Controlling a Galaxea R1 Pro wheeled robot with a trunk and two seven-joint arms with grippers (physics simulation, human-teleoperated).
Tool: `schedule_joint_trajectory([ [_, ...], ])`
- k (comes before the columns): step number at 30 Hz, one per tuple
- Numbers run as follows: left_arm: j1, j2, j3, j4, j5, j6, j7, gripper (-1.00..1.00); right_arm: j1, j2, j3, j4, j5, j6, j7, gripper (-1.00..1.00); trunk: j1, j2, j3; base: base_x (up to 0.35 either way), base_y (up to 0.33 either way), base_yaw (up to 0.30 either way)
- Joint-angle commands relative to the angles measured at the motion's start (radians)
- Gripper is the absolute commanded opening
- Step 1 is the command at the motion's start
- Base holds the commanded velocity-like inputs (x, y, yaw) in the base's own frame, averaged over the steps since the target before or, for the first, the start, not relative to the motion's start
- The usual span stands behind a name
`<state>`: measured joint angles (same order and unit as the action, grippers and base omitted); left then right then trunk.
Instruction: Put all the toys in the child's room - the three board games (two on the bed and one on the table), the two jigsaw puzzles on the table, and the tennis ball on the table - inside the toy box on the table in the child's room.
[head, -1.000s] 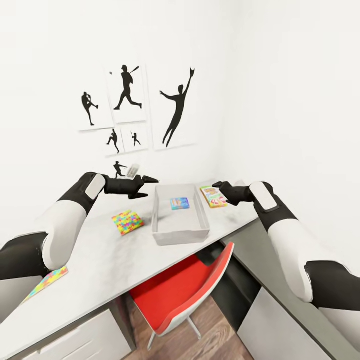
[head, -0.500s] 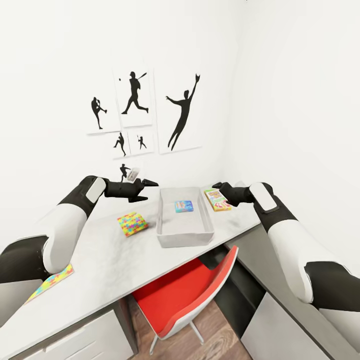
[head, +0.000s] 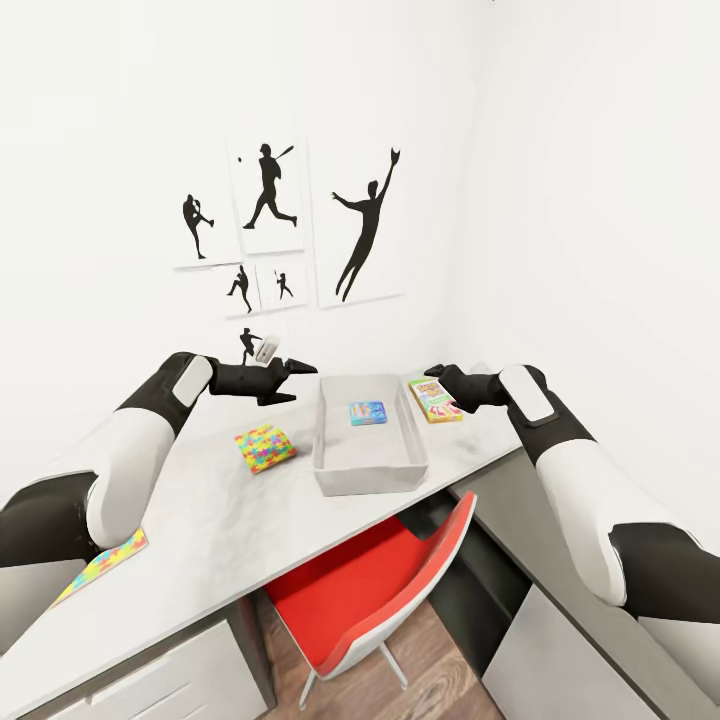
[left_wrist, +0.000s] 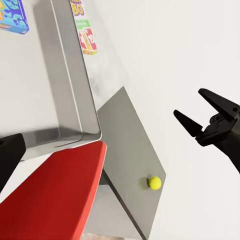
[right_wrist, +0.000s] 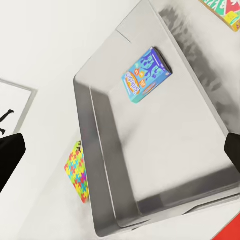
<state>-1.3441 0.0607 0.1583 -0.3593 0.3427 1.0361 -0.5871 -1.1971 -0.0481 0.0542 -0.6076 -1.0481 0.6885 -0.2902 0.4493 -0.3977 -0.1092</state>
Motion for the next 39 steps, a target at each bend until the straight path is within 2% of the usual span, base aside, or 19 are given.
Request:
schedule_joint_trajectory([
  [1, -0.001, -0.001, 0.007, 0.0, -0.01, 0.004, -0.007, 1.0, -0.001, -0.001, 0.006, -0.001, -0.01, 0.0, -0.009, 1.0, 0.001, -0.002, -0.002, 0.0, 0.0, 0.0],
  [12, 0.007, 0.001, 0.007, 0.0, -0.01, 0.003, -0.007, 1.0, -0.001, -0.001, 0.007, -0.001, -0.01, -0.001, -0.009, 1.0, 0.001, -0.002, 0.001, -0.045, 0.0, -0.074],
  [30, 0.012, 0.002, 0.007, 0.0, -0.01, 0.002, -0.008, 1.0, -0.001, -0.001, 0.006, 0.005, -0.01, -0.001, -0.009, 1.0, 0.001, -0.002, 0.019, -0.102, 0.038, -0.229],
  [39, 0.02, 0.001, 0.007, 0.0, -0.01, 0.002, -0.007, 1.0, -0.001, -0.001, 0.007, 0.008, -0.01, -0.001, -0.009, 1.0, 0.001, -0.002, 0.027, -0.202, 0.105, -0.252],
])
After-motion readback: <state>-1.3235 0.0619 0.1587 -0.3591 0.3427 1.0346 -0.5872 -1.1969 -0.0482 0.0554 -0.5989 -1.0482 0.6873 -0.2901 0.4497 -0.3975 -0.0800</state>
